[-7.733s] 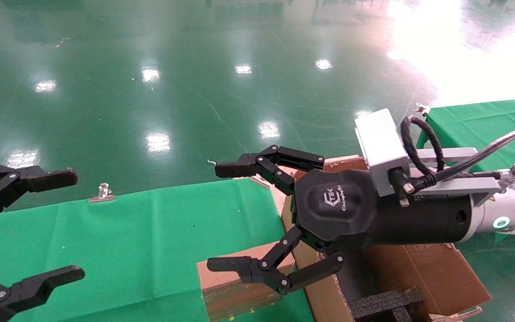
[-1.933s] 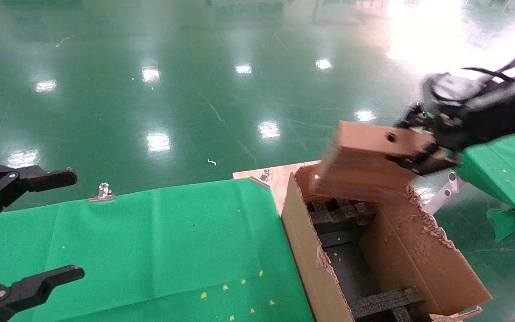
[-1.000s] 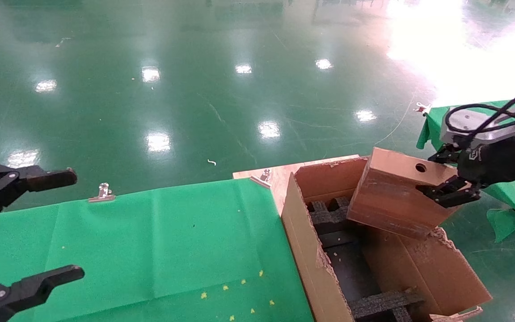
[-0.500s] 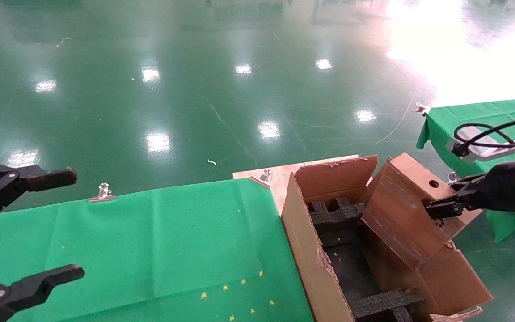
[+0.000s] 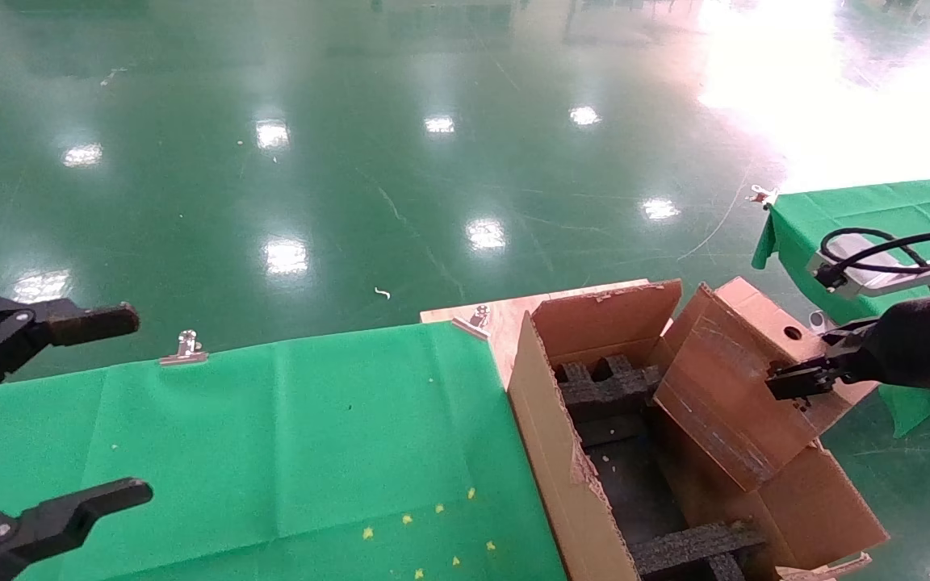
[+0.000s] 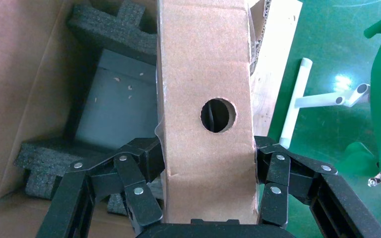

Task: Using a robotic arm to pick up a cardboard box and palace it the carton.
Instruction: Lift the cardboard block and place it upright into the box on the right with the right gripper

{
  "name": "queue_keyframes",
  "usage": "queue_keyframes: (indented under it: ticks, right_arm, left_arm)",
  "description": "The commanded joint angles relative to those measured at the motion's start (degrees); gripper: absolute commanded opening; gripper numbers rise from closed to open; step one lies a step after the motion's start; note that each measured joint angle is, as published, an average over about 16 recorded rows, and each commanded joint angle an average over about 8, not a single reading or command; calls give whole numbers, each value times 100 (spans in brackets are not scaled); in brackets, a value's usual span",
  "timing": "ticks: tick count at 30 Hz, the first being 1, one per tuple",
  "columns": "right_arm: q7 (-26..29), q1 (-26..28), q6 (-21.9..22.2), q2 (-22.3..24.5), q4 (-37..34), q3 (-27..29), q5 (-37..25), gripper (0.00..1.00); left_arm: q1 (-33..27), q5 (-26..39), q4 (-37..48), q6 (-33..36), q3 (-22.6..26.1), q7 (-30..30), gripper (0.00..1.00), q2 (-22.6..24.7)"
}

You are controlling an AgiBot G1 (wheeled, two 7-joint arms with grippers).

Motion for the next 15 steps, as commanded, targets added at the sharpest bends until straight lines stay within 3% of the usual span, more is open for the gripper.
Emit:
queue_keyframes:
  ticks: [1,15]
  right_arm:
    - [-51,4,-19,-15,-77,5,43,0]
    - [1978,-261,146,-503,26,-215,-631,0]
  left_arm:
    - [0,0,0,0,0,0,100,0]
    - [0,0,1,0,1,1,100,0]
